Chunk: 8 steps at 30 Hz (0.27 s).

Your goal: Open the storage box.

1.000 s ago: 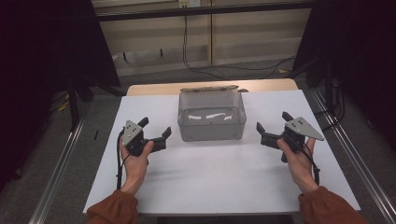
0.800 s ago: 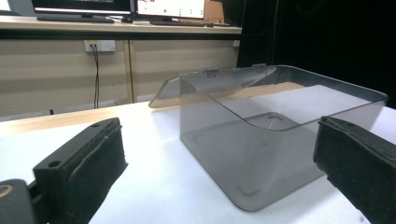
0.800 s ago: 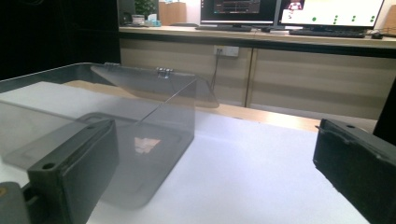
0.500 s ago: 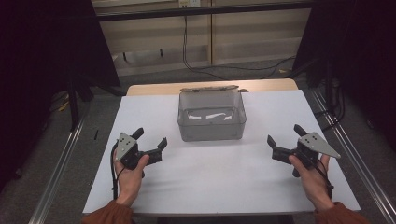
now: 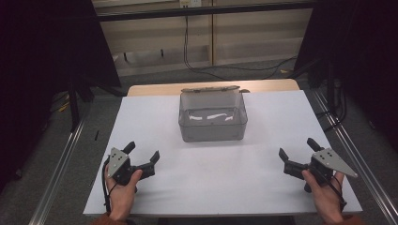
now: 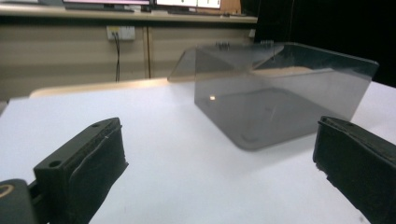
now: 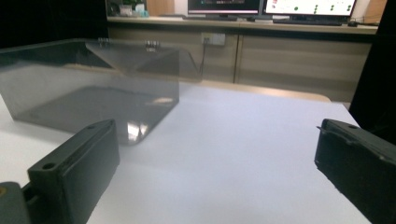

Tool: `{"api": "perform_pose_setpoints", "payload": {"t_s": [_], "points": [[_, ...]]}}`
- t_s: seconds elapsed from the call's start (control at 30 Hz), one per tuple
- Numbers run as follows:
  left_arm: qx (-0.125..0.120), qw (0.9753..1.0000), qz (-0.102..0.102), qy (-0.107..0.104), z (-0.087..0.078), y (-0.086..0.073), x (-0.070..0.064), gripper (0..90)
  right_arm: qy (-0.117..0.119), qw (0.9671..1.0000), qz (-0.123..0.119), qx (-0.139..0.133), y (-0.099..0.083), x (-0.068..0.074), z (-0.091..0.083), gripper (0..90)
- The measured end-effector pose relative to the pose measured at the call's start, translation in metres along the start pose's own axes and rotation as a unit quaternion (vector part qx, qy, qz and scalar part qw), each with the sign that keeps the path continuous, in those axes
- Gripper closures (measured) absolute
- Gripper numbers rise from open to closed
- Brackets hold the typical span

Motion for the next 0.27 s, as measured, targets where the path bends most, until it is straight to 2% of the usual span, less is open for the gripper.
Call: {"api": "perform_pose_setpoints", "payload": {"t_s": [0.1,0.2,0.27], "points": [[0.004,0.9999,0.008,-0.007,-0.0031,-0.0027,-0.0021,2.0,0.002,1.0000,-0.001,0.007,-0.0040,-0.0012,-0.0004,0.0],[0.000,0.9998,0.019,0.006,-0.0026,0.0006,0.0012,2.0,0.000,1.0000,-0.003,0.002,-0.0037,0.0001,0.0029,0.0],[0.004,1.0000,0.004,0.002,-0.0019,0.0008,0.0034,2.0,-0.002,1.0000,-0.002,0.004,-0.0040,0.0000,0.0043,0.0]]}}
Point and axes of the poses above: each handheld gripper's, and its own axes: z roughly forward along the jaws, y roughly out of its top, x roughly to its left, the point moved 4 cm from there along z, roughly forward along the jaws, and after that the axes turned 10 degrees about z, right-handed, at the moved point
